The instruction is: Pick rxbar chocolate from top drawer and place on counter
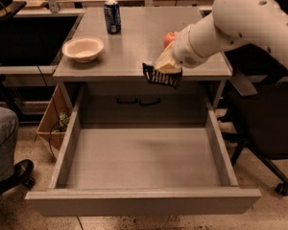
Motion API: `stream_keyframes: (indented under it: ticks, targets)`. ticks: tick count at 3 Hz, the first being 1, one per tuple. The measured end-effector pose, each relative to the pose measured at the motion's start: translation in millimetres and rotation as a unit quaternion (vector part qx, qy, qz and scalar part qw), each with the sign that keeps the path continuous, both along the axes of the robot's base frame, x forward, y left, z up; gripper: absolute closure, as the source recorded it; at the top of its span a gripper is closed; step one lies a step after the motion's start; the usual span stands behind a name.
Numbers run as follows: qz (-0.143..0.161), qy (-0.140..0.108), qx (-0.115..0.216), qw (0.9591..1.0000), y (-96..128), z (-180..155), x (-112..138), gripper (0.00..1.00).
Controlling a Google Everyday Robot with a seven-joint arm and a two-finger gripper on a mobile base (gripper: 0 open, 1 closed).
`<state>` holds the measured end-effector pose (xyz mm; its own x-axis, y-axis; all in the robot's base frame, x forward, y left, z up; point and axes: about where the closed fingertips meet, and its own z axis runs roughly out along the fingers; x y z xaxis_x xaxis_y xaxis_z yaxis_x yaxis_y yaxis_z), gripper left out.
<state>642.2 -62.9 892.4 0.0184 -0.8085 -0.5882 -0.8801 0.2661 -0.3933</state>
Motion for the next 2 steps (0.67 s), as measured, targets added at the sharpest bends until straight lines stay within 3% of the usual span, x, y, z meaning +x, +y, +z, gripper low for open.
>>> stream_keyframes:
  ticks: [1,2]
  targets:
    - [0.011,-0.015,0.002,0.9998,-7.0,20.7,24.3,1.00]
    - [0.046,-0.010,0.034,0.9983,-19.4,17.9,64.8,1.00]
